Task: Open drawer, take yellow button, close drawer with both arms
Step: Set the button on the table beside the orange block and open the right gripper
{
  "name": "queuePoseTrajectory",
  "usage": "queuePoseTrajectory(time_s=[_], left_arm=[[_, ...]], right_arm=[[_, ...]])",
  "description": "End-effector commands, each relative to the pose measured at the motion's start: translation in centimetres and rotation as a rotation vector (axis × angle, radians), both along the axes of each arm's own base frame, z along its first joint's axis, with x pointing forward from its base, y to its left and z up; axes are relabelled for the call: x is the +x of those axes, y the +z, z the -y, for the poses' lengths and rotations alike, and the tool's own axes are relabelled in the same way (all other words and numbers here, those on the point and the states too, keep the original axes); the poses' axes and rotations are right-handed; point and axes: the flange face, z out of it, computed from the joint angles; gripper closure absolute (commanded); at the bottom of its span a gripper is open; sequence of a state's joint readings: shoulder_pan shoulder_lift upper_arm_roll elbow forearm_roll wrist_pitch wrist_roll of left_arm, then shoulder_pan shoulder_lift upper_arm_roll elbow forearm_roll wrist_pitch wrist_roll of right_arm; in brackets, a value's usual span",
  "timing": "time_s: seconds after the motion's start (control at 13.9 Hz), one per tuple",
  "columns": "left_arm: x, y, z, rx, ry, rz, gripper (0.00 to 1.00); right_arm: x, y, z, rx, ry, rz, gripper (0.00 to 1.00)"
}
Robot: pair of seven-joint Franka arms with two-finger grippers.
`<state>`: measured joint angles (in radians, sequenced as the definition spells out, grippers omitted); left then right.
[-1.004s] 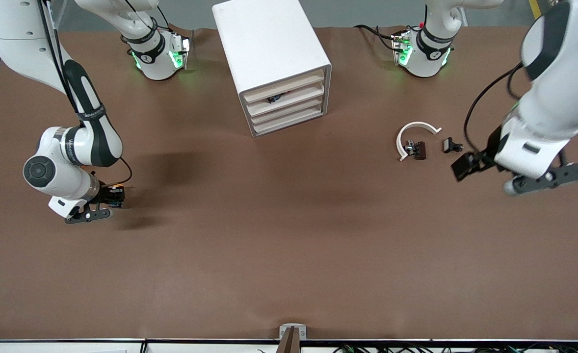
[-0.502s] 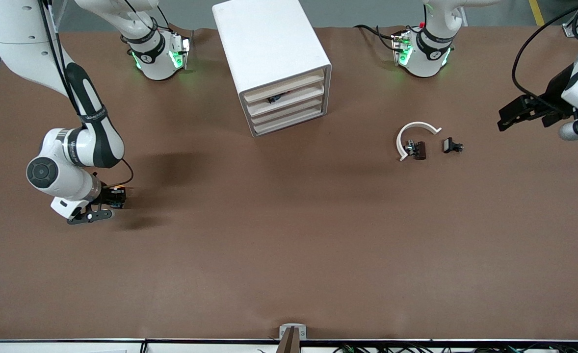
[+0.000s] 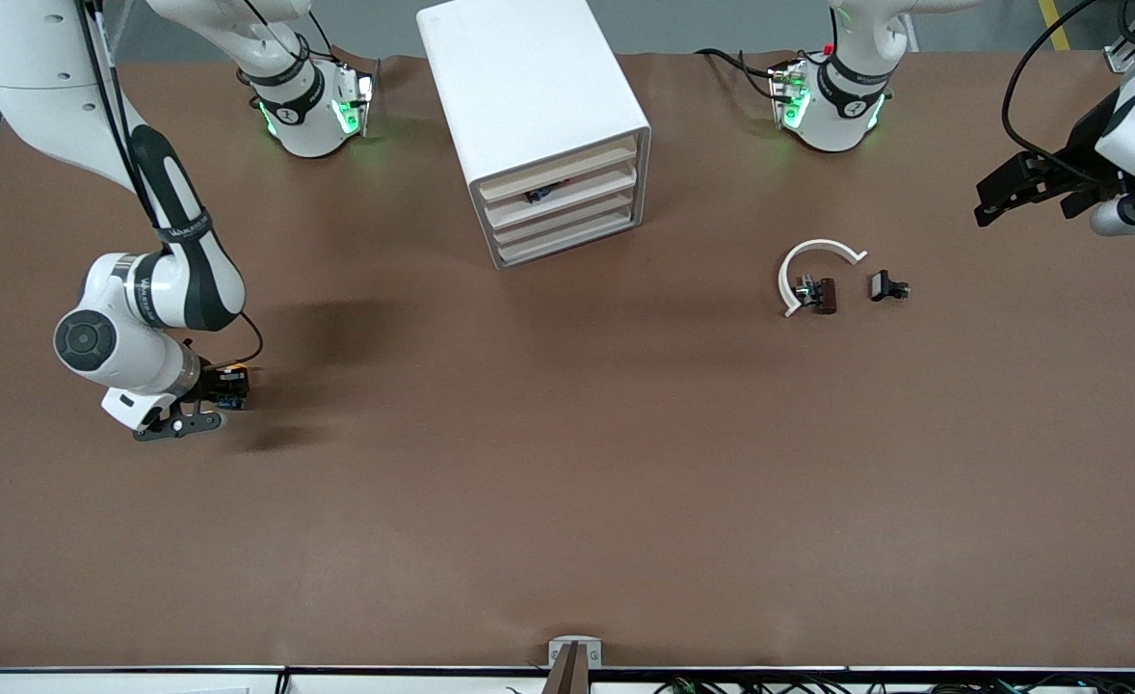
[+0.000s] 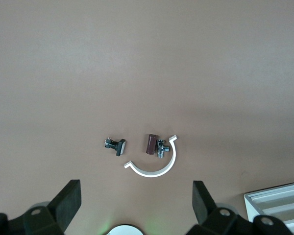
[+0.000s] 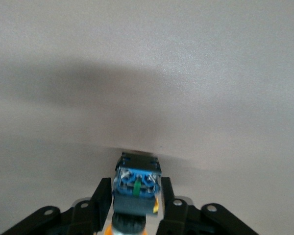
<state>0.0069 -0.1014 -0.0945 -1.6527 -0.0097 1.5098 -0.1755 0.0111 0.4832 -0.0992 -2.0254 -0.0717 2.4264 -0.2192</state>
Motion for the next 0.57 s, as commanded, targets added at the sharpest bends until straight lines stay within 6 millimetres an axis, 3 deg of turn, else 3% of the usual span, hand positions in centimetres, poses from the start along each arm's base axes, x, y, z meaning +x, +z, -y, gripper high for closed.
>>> queuePoseTrajectory(time_s=[0.0,0.14,0.5], left_arm=[[-0.5,0.0,-0.1,-0.010,-0.011,0.017,0.00],[-0.6,0.0,0.1,-0.008,-0.014,0.016,0.00],[-0.3,-0.4,0.1,-0.003,-0.017,0.010,0.00]], right_arm=[[0.1,0.2,0.3,-0.004,-0.004,0.002,0.00],[0.2,1.2,0.1,-0.003,-0.004,-0.015,0.00],[0.2,9.0,-0.6,0.014,-0.029,-0.029,0.00]])
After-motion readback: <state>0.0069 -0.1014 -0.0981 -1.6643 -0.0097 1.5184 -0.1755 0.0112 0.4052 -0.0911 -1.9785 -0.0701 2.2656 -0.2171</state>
